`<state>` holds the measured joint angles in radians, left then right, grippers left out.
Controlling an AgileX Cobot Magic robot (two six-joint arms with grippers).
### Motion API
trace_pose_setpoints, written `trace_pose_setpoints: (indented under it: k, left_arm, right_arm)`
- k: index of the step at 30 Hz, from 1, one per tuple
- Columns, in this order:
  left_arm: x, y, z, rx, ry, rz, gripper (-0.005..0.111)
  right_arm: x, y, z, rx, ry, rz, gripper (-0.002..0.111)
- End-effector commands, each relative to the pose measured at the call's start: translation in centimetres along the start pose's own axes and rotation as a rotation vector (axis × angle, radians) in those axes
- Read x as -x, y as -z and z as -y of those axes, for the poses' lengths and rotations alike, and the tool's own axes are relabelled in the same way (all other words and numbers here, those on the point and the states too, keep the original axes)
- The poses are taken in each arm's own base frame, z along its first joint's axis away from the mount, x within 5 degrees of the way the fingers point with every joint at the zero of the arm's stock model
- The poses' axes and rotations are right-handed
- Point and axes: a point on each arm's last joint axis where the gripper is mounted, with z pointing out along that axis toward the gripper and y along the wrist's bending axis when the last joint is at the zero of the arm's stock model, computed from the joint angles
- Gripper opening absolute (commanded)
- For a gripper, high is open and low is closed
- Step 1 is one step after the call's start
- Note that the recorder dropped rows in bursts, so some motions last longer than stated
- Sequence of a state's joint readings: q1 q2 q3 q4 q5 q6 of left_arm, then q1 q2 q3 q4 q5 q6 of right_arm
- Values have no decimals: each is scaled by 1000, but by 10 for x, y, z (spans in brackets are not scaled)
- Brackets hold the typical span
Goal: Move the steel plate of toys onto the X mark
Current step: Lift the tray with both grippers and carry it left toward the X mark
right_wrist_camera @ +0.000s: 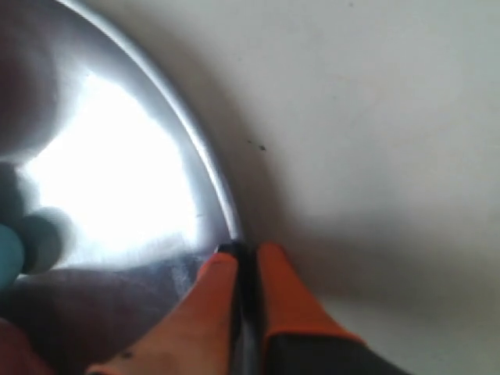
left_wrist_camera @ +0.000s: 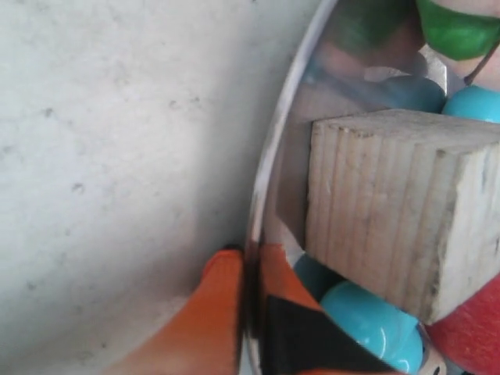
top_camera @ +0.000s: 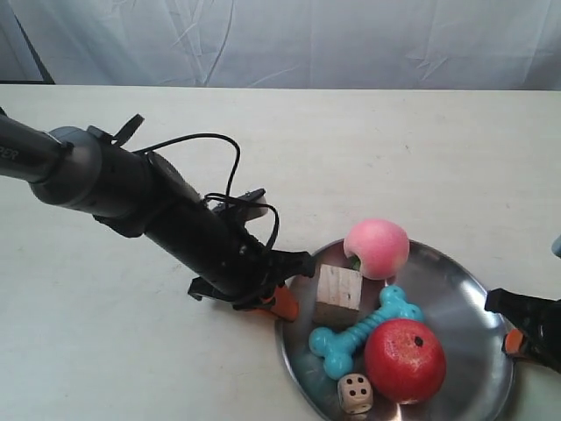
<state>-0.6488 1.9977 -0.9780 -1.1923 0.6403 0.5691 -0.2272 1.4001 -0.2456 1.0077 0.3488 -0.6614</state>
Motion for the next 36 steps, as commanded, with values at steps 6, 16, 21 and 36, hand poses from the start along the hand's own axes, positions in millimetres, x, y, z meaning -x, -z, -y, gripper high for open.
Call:
trace_pose_setpoints:
  k: [6,16,21,36]
  left_arm:
    - [-6,-2,16,-78,-31,-89,0]
    - [7,7,29,-57,-72,-116,0]
    - [10,10,30,-21,-85,-139,0]
    - [29,41,7,-51,14,-109,0]
  right_arm:
    - [-6,-6,-15,157,-46,-126,0]
    - [-2,-5,-19,189,-48,-129,0]
    - [8,0,-30,253,-26,-134,0]
    - [36,2,-45,315,9,-131,0]
